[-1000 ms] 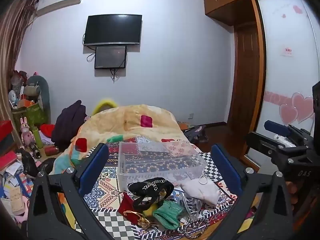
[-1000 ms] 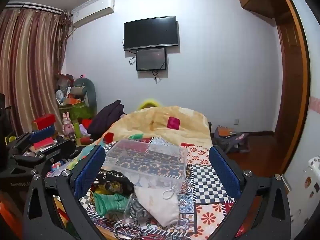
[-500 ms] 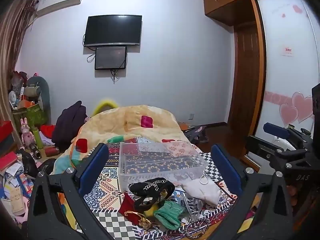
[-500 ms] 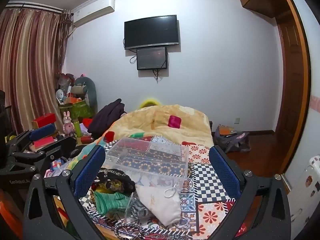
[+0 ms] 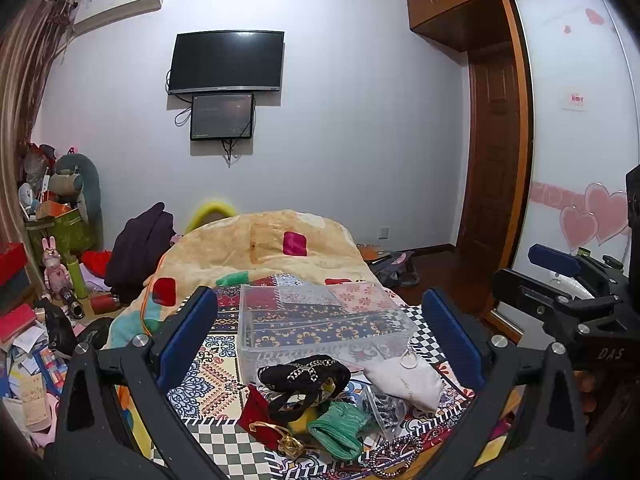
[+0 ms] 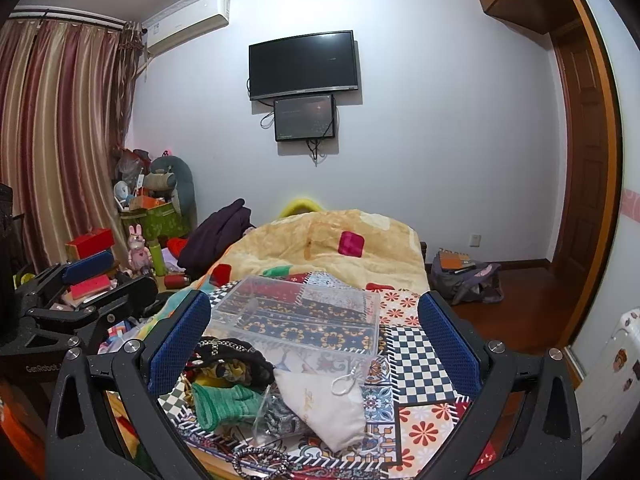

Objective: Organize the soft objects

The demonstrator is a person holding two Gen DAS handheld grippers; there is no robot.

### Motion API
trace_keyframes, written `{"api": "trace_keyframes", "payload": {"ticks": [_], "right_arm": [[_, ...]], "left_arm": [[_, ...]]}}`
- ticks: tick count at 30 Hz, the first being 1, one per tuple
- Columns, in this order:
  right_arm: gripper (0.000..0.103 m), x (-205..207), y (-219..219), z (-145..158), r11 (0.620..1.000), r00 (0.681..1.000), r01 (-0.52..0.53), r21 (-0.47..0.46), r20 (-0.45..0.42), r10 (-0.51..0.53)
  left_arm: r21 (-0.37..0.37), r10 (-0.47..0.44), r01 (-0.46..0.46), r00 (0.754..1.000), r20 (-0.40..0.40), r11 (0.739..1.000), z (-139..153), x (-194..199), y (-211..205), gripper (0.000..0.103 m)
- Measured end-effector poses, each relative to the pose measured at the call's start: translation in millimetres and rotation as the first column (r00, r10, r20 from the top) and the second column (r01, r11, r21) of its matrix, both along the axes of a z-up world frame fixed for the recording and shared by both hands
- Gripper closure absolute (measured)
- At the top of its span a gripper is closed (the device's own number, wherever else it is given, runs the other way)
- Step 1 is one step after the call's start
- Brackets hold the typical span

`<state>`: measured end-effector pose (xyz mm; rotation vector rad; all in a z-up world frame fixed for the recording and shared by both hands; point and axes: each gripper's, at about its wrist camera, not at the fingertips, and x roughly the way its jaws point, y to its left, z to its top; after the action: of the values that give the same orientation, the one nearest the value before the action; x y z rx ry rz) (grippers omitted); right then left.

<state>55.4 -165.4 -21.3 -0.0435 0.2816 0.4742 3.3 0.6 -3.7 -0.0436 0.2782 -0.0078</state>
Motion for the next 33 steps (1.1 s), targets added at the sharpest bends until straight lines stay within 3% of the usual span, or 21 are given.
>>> {"api": "trace_keyframes", "payload": {"ticks": [33], "right_arm": [[0.0,-5.8,0.4,4.8,1.0,1.0,-0.008,0.015,0.006,0.008]], "left_arm": [[0.009,-0.005,0.005,1.0,0.009,1.0,2.4,-3.1,-0.7,0.0]]}}
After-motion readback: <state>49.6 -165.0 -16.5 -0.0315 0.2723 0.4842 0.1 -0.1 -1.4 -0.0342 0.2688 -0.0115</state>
